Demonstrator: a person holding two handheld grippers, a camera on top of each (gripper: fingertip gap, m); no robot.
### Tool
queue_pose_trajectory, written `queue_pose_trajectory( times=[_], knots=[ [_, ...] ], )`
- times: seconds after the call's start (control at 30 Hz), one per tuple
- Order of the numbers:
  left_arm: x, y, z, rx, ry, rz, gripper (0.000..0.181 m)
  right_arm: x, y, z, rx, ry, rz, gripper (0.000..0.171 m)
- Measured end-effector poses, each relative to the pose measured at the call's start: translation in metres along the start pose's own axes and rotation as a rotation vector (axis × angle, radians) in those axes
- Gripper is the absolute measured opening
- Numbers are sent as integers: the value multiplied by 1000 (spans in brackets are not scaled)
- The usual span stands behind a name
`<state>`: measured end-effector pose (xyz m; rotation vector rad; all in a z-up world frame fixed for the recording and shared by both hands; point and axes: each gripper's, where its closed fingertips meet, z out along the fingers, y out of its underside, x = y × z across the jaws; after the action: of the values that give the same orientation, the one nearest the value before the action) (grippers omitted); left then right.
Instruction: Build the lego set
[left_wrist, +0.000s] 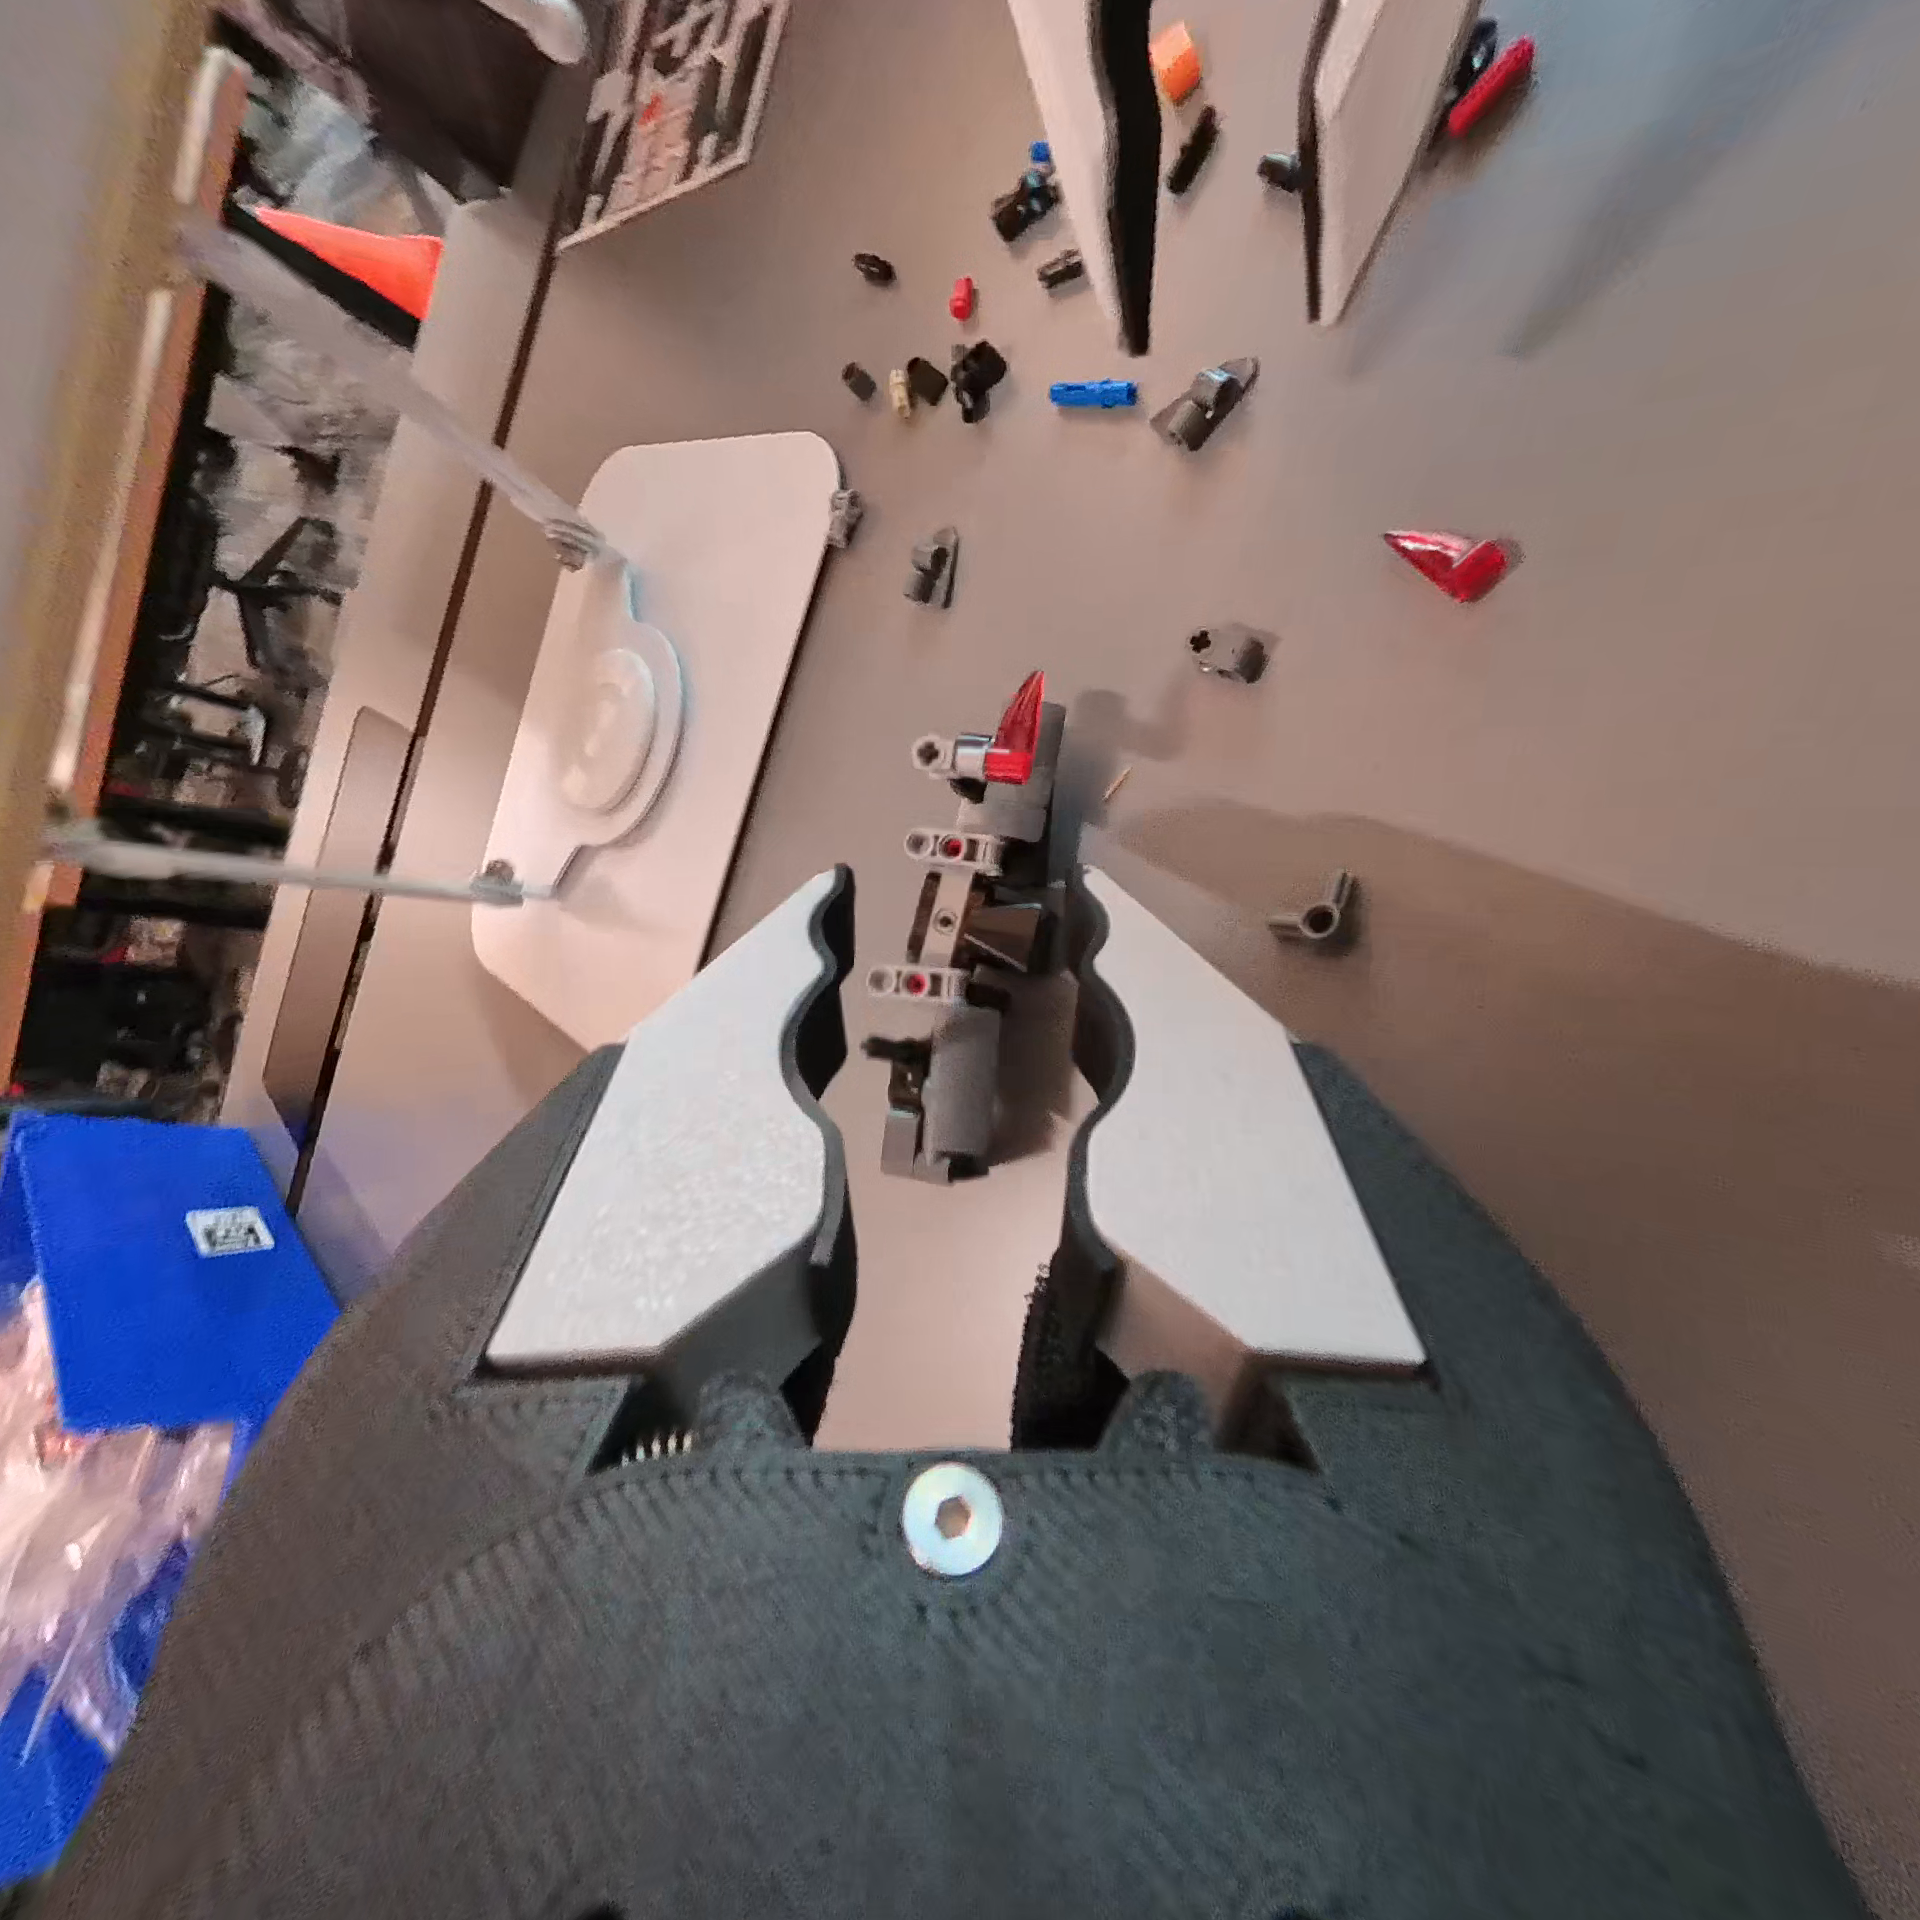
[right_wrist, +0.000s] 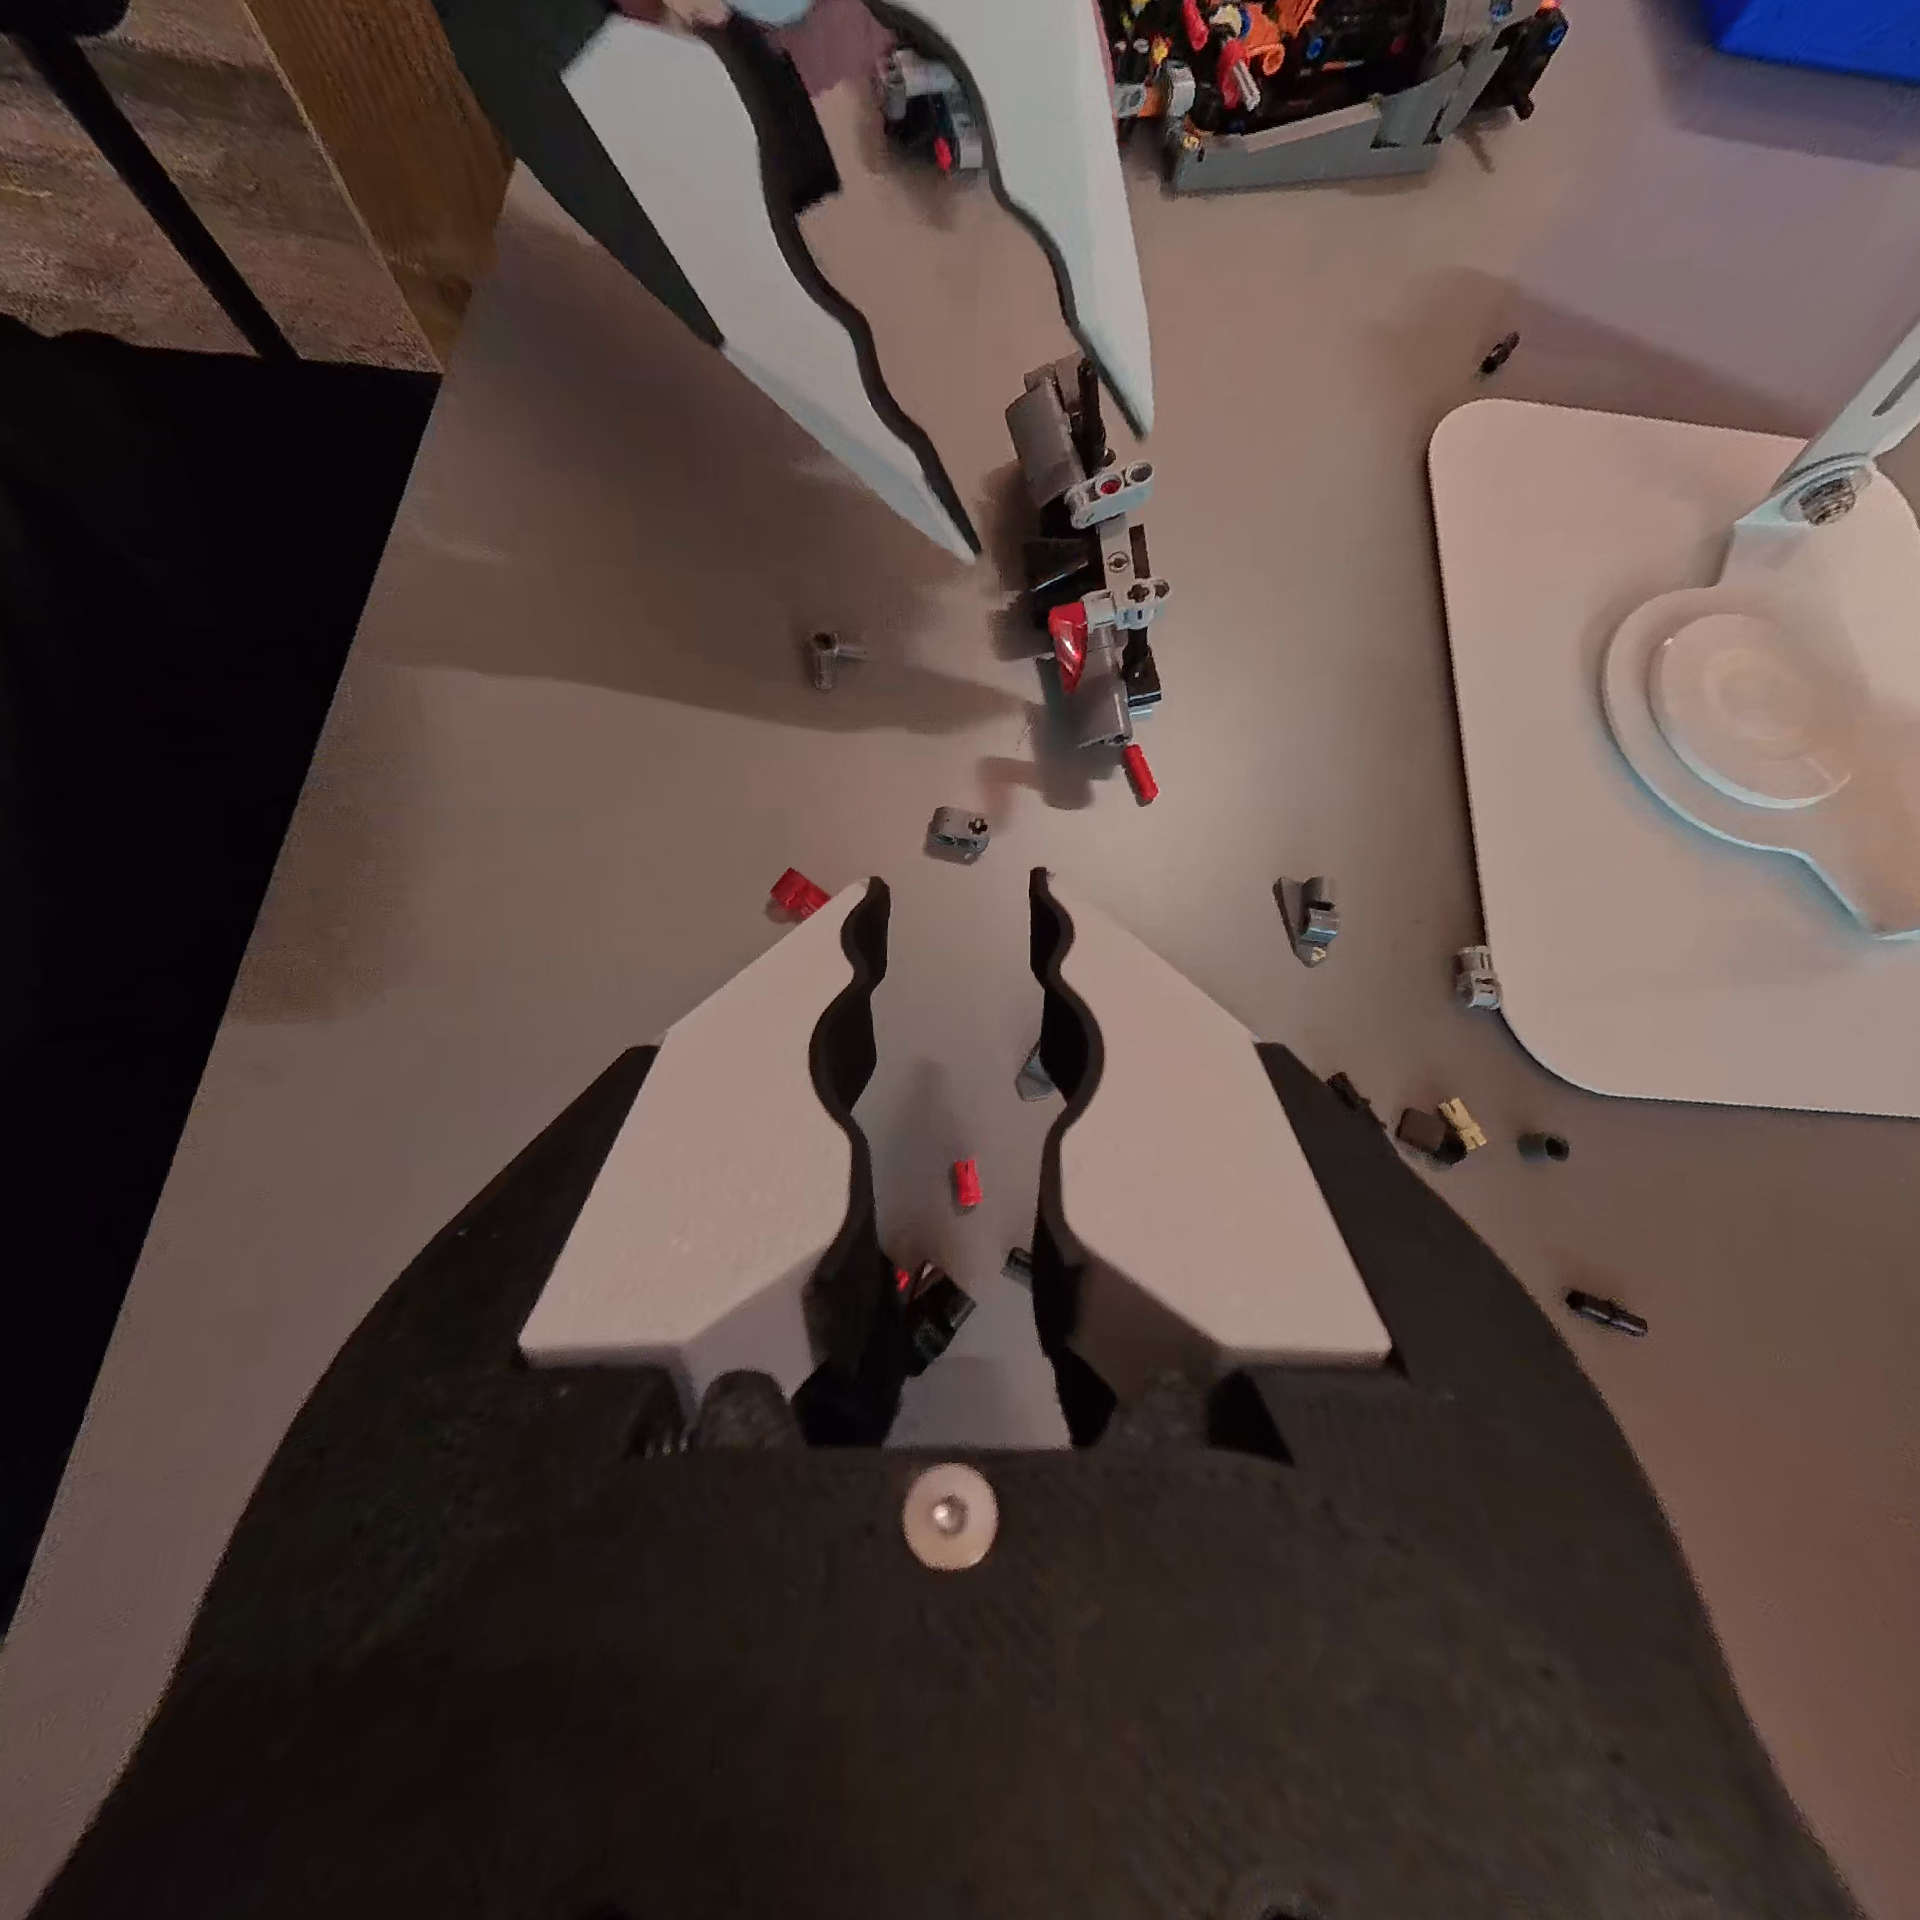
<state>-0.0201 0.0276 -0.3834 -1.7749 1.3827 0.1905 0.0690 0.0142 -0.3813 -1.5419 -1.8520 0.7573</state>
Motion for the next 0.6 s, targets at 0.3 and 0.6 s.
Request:
queue_pose_trajectory(
  times=[0.3,0.6],
  knots=[
    [8,17,30,-97,138,54,22,1,5,-3,62,12,-5,21],
    [3,19,35,-115,253,12,21,0,12,-7,70,7,-6,21]
  ],
)
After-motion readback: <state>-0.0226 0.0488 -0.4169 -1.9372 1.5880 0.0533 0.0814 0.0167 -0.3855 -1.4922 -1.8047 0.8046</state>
